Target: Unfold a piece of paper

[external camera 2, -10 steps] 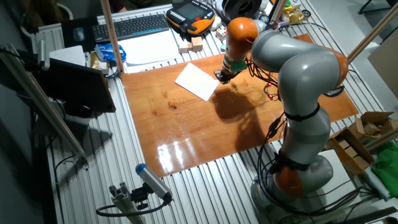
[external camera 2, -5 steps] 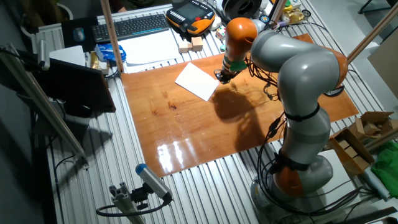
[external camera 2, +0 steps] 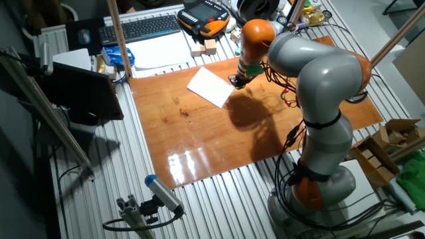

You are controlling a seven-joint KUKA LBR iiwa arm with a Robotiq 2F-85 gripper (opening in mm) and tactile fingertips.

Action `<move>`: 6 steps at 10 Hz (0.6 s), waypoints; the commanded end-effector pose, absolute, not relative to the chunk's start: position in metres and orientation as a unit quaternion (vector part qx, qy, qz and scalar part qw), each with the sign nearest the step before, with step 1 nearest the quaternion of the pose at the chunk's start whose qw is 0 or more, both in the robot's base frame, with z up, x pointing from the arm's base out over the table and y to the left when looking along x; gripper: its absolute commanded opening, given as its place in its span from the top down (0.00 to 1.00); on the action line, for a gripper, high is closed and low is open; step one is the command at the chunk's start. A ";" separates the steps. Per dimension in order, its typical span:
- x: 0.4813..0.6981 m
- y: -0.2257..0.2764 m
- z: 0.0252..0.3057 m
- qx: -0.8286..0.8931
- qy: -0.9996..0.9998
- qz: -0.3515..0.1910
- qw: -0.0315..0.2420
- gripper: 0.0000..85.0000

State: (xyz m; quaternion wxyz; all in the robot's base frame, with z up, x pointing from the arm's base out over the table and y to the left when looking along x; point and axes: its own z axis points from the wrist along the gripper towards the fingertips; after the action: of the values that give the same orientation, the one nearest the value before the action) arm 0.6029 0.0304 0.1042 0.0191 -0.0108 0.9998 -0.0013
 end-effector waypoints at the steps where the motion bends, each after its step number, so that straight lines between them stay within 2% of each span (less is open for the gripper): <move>1: 0.607 0.031 0.100 -0.011 1.000 0.002 0.021 0.98; 3: 0.615 0.033 0.094 -0.013 0.999 0.006 0.031 0.98; 4: 0.619 0.033 0.091 -0.015 0.999 0.012 0.030 0.93; 6: 0.624 0.033 0.086 -0.002 0.999 0.014 0.039 0.53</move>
State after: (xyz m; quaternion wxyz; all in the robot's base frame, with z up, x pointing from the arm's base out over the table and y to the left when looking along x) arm 0.6238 0.0329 0.0859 0.0384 -0.0024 0.9992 0.0137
